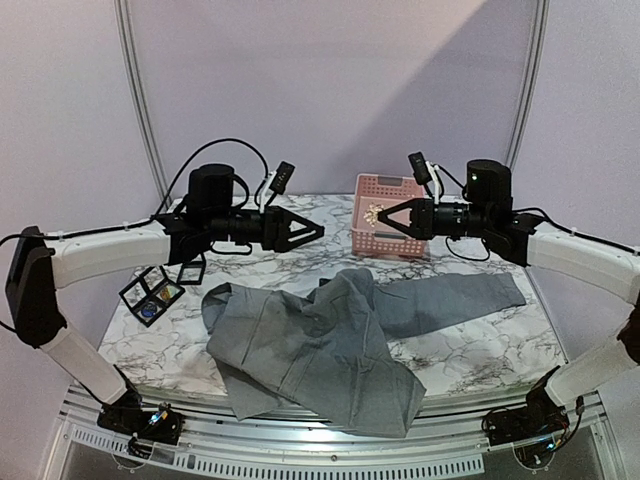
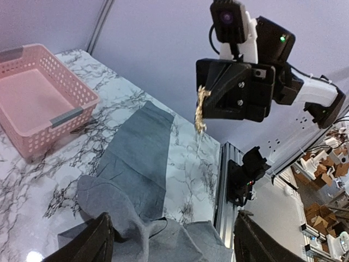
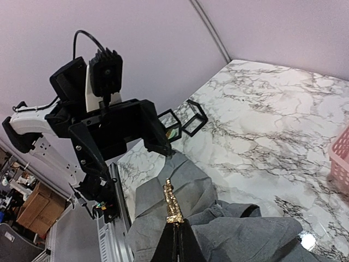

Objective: Remove the brooch from the garment

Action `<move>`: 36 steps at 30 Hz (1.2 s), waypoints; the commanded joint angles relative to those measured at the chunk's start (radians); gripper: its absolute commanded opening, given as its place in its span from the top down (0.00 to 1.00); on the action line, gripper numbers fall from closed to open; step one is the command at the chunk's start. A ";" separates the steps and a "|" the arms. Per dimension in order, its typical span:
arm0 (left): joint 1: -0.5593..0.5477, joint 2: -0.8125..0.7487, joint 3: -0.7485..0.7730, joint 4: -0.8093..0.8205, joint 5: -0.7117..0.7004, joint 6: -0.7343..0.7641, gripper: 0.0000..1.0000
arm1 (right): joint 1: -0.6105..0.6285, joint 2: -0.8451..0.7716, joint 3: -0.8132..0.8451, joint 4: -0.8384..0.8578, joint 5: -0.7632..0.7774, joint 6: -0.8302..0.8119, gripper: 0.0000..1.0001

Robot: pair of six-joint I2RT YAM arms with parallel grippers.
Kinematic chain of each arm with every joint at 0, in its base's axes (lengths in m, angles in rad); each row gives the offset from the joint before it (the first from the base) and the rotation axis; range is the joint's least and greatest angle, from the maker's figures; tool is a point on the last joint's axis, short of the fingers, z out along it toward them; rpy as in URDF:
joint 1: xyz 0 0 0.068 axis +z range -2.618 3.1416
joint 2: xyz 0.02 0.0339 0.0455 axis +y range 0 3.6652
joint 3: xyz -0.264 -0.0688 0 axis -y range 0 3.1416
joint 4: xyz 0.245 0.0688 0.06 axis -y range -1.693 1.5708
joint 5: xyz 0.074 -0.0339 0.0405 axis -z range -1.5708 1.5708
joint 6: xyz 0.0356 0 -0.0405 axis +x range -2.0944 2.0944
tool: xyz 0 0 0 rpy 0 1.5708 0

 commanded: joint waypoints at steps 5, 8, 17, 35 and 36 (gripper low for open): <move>-0.035 0.052 -0.001 0.084 0.108 -0.087 0.25 | 0.006 0.128 0.089 -0.116 -0.214 -0.061 1.00; -0.043 0.078 0.006 0.088 0.127 -0.105 0.27 | 0.021 0.166 0.110 -0.117 -0.240 -0.067 1.00; -0.055 0.123 0.020 0.087 0.149 -0.121 0.38 | 0.049 0.256 0.185 -0.194 -0.281 -0.101 1.00; -0.060 0.161 0.029 0.093 0.166 -0.145 0.70 | 0.086 0.338 0.276 -0.312 -0.276 -0.171 1.00; -0.060 0.164 0.030 0.094 0.168 -0.147 0.74 | 0.087 0.338 0.276 -0.312 -0.276 -0.171 1.00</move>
